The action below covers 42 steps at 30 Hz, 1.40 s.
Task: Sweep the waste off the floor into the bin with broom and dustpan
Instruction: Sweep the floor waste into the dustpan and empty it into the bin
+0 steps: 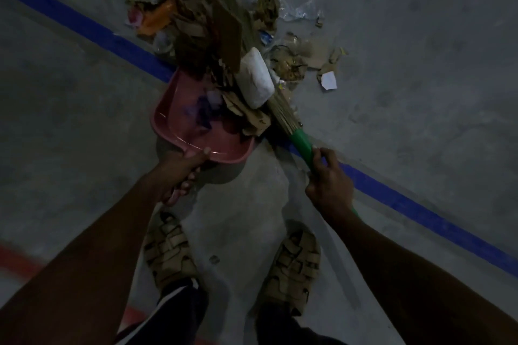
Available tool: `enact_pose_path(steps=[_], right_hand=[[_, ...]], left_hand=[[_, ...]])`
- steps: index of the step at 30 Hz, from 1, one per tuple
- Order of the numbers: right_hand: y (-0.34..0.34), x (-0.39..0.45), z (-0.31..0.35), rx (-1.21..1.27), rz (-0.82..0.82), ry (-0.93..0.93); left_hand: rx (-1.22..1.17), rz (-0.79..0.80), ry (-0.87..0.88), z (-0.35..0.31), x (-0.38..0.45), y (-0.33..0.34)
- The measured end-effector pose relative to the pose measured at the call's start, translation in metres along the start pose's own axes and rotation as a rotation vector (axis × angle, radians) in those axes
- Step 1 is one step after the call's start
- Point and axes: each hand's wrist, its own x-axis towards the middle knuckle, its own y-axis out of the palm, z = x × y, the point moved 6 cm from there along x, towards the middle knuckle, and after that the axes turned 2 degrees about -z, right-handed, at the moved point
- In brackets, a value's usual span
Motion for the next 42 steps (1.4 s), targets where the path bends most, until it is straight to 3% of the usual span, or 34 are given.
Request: enact_pose_path(steps=[8, 18, 33, 42], right_hand=[[-0.026, -0.016, -0.005, 0.05, -0.084, -0.005], [-0.127, -0.063, 0.012, 0.096, -0.172, 0.011], [-0.409, -0.184, 0.138, 0.278, -0.228, 0.007], [-0.549, -0.278, 0.22, 0.288, -0.301, -0.105]], left_hand=[[-0.086, -0.009, 0.123, -0.039, -0.019, 0.031], [-0.139, 0.028, 0.178, -0.089, -0.111, 0.031], [-0.257, -0.036, 0.286, -0.165, -0.435, -0.101], [-0.394, -0.065, 0.365, -0.147, -0.604, -0.185]])
